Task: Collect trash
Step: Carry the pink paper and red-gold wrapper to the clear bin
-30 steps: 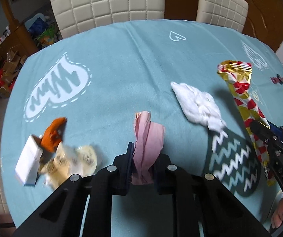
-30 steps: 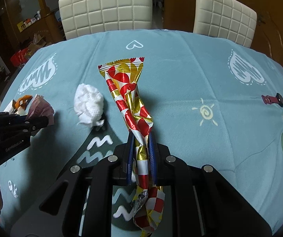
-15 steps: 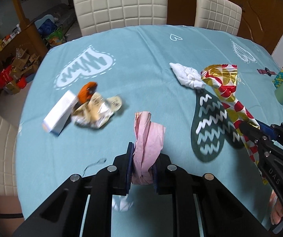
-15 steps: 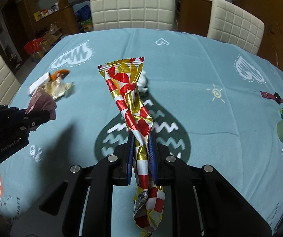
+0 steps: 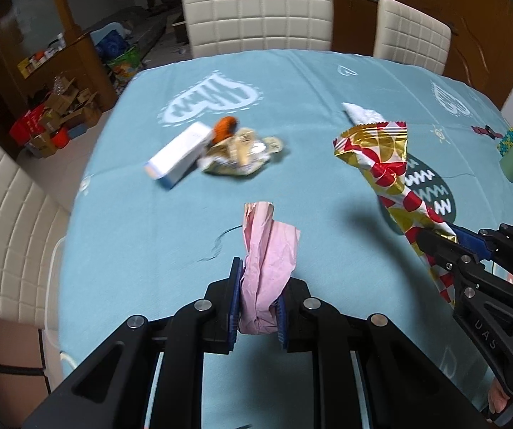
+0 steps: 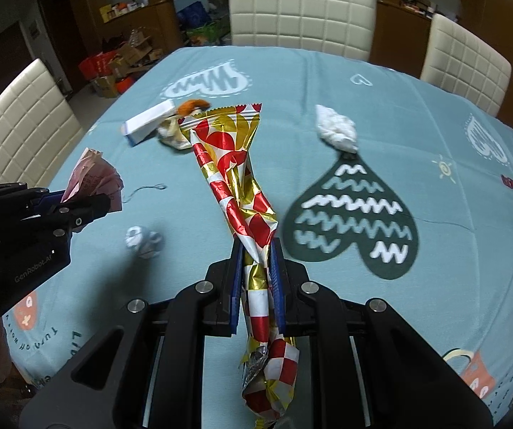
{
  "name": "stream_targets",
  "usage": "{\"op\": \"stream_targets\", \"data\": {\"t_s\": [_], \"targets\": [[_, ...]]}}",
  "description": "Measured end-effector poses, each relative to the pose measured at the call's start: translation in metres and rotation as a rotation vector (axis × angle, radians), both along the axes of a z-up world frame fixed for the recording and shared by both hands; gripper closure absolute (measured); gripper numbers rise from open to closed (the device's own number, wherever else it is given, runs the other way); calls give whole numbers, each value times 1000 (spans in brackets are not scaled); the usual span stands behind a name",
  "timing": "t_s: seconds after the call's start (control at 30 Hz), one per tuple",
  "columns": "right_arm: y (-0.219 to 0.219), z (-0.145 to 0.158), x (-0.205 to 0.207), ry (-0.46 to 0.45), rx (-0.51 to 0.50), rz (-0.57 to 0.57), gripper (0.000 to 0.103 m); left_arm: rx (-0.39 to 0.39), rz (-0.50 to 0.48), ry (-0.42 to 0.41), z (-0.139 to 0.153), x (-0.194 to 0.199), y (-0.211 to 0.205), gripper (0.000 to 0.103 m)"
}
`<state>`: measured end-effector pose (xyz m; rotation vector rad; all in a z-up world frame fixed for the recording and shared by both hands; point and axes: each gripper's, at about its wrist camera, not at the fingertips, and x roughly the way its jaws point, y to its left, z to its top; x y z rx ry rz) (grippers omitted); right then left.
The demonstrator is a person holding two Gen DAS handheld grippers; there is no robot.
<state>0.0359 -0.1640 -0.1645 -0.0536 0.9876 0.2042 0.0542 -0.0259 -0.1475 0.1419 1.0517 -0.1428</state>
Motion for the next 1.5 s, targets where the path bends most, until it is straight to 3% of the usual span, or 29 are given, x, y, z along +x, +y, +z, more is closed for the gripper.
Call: {"op": "stream_targets", "data": {"t_s": [0.5, 1.0, 1.5], "targets": [[128, 12, 5, -18, -11, 225, 86, 17, 178, -46, 8, -18, 115, 87], [258, 8, 40, -11, -23, 414, 86, 86, 327, -84, 8, -1, 231, 87], [336, 19, 76, -37, -11, 511, 86, 109, 468, -98, 13, 16, 314, 86]]}}
